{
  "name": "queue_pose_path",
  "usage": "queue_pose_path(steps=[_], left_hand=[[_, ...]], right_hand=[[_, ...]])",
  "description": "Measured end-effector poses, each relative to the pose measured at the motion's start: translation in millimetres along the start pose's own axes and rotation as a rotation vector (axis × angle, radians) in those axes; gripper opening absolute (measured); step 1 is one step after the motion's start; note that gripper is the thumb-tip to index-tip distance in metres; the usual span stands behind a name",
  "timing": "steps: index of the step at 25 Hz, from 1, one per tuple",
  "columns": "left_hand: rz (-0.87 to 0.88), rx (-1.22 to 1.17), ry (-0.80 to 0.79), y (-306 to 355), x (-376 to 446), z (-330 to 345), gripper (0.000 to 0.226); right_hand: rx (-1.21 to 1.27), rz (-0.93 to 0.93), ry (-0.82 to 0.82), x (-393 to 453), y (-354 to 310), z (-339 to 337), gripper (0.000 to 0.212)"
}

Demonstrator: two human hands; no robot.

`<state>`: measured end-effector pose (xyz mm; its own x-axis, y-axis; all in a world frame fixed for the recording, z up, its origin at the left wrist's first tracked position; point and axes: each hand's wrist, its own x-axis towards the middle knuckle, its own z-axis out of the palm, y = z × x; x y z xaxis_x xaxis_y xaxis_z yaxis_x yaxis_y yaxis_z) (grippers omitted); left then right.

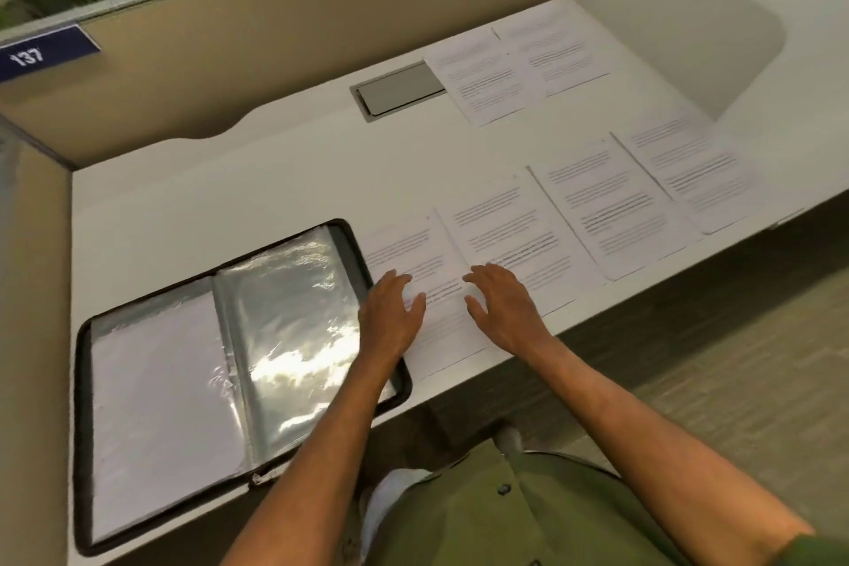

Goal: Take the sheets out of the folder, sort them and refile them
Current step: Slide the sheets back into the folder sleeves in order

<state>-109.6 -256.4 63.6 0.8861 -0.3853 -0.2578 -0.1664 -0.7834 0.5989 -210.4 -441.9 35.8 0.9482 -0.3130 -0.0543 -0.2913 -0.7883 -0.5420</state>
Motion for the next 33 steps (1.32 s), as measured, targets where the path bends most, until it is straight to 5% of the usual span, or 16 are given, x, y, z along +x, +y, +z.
queue_pose_path(steps=[18, 33], left_hand=[[0.168, 0.069, 0.012, 101.7, 176.2, 13.9, 0.056], [-0.086, 0.001, 0.046, 205.0, 347.9, 77.7, 0.056]], right_hand=[[-0.064, 0.018, 0.192, 170.0, 115.0, -108.9, 0.039], [-0.052, -0.061, 0.016, 360.6, 209.4, -149.4, 0.044]])
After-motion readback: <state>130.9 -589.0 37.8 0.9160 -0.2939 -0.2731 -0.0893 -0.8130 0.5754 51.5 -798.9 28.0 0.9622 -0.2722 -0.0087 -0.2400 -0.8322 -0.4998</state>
